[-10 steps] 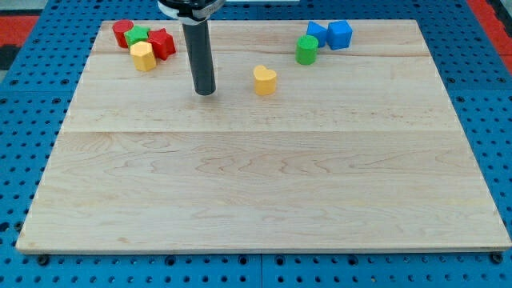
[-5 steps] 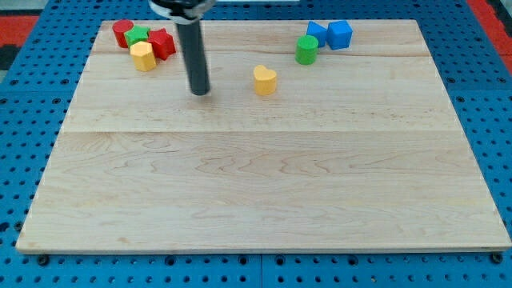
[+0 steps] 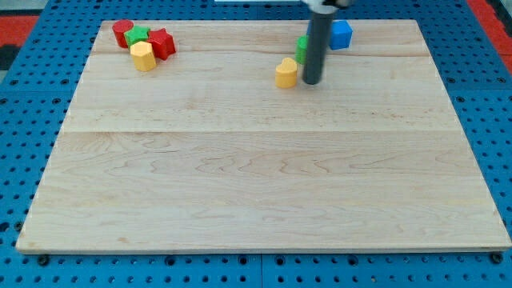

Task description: Move the yellow heart towards the red star

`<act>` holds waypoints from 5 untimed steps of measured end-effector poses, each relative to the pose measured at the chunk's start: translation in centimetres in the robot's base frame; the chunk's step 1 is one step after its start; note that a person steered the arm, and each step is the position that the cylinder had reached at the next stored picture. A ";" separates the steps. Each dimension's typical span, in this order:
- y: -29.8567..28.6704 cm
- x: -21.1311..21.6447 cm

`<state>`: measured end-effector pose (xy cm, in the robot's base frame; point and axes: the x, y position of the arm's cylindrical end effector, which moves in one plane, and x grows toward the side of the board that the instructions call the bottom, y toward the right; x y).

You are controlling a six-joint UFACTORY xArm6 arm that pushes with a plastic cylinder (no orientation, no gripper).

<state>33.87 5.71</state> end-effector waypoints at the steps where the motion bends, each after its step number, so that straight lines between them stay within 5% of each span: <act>1: -6.2 -0.1; 3: -0.7 -1.0; 5: -4.9 -3.1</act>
